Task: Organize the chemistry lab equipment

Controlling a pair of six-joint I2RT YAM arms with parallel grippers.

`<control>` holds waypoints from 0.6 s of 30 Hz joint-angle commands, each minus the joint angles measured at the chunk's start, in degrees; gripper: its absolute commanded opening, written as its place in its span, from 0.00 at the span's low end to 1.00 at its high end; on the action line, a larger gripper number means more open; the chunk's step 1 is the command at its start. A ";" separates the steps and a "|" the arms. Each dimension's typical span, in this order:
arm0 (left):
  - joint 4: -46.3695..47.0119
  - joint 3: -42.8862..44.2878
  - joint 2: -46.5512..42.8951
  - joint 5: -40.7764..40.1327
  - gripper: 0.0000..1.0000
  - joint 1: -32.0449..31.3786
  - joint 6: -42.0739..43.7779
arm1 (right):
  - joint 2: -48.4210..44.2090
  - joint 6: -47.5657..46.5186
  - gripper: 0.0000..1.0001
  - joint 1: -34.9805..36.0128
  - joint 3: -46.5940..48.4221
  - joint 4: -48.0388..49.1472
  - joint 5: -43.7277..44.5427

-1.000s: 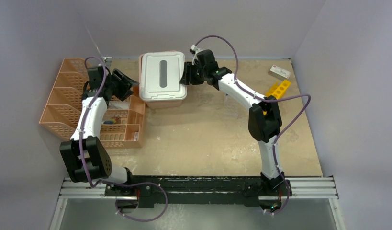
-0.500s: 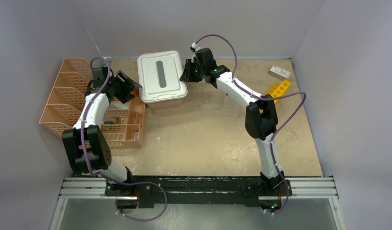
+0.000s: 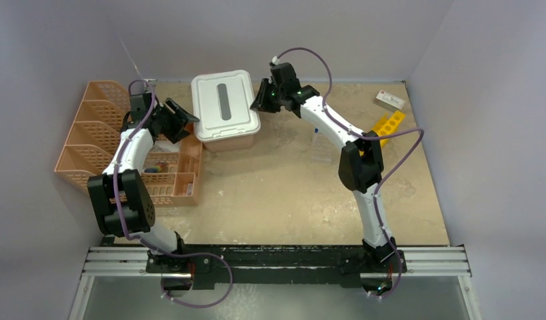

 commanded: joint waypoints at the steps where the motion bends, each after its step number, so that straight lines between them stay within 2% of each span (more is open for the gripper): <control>1: 1.67 1.36 0.09 0.47 0.62 0.23 0.58 | -0.74 5.55 0.10 0.16 4.21 -1.53 2.56; 18: 2.15 1.49 -1.21 -1.09 0.64 0.20 0.14 | 1.47 10.74 0.13 0.16 5.64 -1.25 4.18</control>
